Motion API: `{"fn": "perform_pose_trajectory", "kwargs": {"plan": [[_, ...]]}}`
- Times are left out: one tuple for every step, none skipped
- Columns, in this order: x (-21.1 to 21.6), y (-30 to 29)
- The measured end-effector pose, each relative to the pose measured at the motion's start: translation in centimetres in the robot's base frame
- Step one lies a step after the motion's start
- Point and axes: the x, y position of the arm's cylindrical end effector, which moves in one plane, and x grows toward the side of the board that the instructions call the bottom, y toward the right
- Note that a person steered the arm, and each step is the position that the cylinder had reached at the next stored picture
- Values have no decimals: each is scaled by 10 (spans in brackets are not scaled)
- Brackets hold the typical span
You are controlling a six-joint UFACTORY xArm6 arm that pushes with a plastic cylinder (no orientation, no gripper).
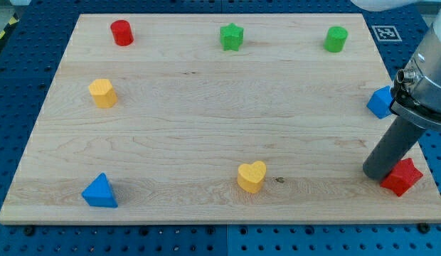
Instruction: Push the red circle towards the center
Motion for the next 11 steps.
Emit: {"fn": "perform_pose_trajectory", "kwargs": {"plan": [[0, 0], [3, 0], [1, -12], [-35, -57], [-71, -97], [-113, -151], [-161, -202], [-187, -272], [-188, -357], [-199, -441], [-257, -494]]}}
